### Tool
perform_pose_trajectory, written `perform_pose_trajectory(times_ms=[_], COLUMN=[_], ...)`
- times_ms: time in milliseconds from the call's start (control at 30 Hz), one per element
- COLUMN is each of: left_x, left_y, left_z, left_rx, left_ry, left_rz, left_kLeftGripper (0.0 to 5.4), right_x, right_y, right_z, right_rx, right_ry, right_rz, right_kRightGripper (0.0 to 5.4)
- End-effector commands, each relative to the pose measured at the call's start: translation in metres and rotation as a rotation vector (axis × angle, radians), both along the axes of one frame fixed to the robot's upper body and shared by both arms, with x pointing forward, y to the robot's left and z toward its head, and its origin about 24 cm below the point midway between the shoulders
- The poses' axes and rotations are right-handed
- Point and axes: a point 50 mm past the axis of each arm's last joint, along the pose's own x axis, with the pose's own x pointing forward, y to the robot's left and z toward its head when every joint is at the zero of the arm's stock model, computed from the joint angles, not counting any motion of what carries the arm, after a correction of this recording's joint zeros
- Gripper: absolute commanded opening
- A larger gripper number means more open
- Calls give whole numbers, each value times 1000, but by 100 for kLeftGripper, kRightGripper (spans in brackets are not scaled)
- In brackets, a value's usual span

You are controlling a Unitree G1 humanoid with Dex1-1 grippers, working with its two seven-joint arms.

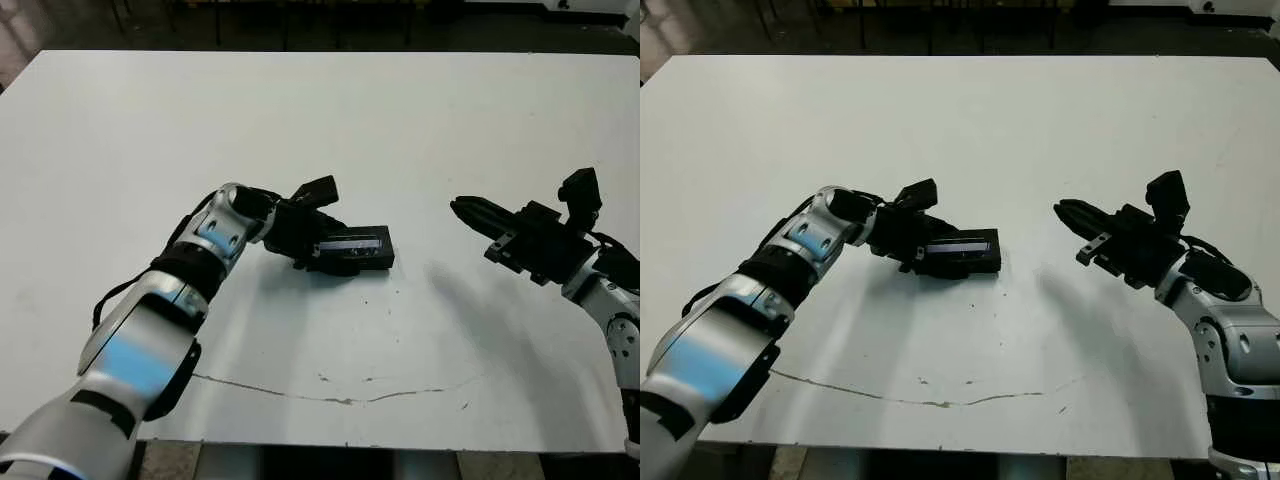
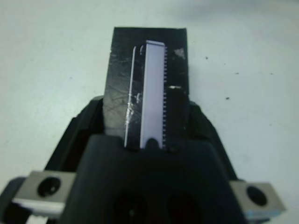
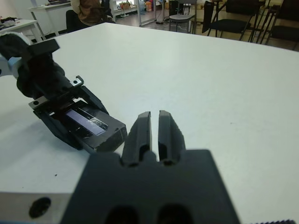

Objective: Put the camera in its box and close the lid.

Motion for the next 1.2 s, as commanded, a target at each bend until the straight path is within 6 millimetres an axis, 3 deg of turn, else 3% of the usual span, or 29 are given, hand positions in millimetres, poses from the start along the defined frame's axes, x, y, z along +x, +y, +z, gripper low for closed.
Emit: perform_pose_trajectory(times_ms=[33,233,733,1033,1200], left_x=[-21,-26,-27,-37,-46], left_y=[-28,-26,51,103,140], left_z=[-36,-43,-46,-53,-44], left_rx=[162,246,259,227,240], left_ry=[94,89,-16,-10,-98], left_rz=[-81,-158,-133,-3,44], left_kLeftGripper=[282,282,537,539,539], right_x=[-5,-10,-8,-10,-11], right_y=[-7,-8,-3,2,3], right_z=[-2,0,-4,-4,-4], right_rx=[-18,-19,5,24,25], right_ry=[17,4,6,7,4], right_rz=[-10,-12,-1,12,26], right_kRightGripper=[0,0,0,0,0])
